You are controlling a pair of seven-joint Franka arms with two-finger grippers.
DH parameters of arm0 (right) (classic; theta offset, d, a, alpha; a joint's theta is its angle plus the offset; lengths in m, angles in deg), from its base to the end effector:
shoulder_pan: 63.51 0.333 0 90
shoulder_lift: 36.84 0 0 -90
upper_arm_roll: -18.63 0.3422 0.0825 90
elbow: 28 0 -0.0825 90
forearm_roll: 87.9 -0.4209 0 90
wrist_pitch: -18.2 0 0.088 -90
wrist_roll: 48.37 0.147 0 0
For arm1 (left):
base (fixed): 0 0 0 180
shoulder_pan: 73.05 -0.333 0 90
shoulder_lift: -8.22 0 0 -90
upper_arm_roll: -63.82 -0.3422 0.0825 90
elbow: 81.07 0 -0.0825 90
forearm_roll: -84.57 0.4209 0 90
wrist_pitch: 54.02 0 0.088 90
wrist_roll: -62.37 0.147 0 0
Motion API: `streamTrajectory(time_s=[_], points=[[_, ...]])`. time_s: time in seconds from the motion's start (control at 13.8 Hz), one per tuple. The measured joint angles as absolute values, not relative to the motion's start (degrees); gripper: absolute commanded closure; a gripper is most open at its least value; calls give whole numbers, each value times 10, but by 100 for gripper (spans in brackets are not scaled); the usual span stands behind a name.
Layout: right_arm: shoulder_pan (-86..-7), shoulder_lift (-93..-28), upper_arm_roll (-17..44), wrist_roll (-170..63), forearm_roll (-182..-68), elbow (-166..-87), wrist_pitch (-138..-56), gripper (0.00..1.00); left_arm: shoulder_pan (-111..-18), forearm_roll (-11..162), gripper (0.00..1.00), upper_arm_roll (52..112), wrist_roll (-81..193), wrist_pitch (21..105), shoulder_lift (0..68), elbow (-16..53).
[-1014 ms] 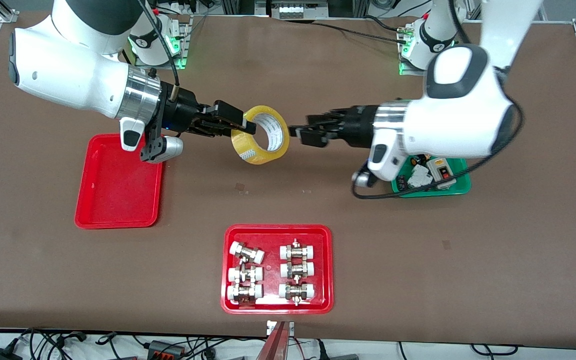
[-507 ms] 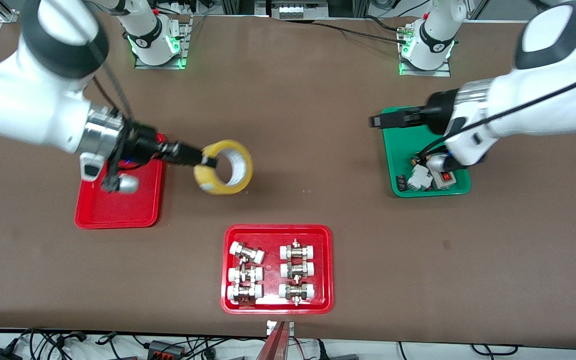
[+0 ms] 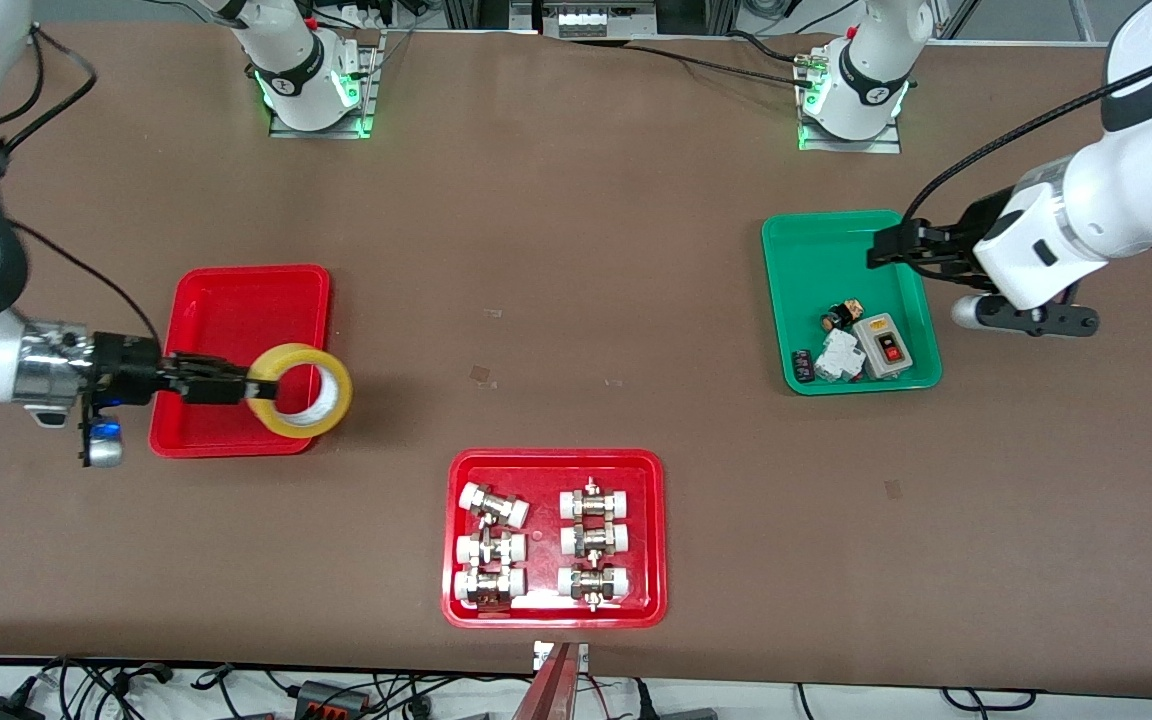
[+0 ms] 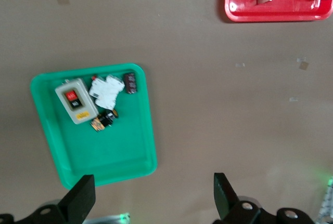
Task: Left arm passes tape to right arm into tray
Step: 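Carry the tape over the red tray while the left gripper withdraws, then lower the tape into the red tray and open the right gripper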
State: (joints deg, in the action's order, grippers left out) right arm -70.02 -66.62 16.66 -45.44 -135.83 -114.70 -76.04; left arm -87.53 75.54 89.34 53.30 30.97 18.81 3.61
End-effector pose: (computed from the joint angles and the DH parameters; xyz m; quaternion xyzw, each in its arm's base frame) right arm 0.7092 0.0029 0.3456 -0.8851 0.1960 0.1573 0.3917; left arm 0.6154 -0.1228 0.5516 0.9896 -0.0174 -0.0995 0.1025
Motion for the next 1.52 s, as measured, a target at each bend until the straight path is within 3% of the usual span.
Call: streamTrajectory(time_s=[0.14,0.51,0.8,1.38,1.45,1.52], points=[[-750,-706,166,-552,-1317,-1148,-736,58,-853,789,0,882,541,331,158,68],[-814,-759,166,-710,-1265,-1155,-715,58,-726,811,0,752,565,369,68,169],[-831,-779,166,-752,-1264,-1168,-705,57,-732,818,0,678,623,391,65,162],[-833,-802,170,-784,-1264,-1182,-703,53,-754,847,0,674,629,357,65,115],[-834,-805,170,-786,-1264,-1186,-701,44,-754,866,0,674,629,356,65,114],[-836,-807,170,-789,-1265,-1190,-700,10,-754,876,0,673,629,355,66,113]])
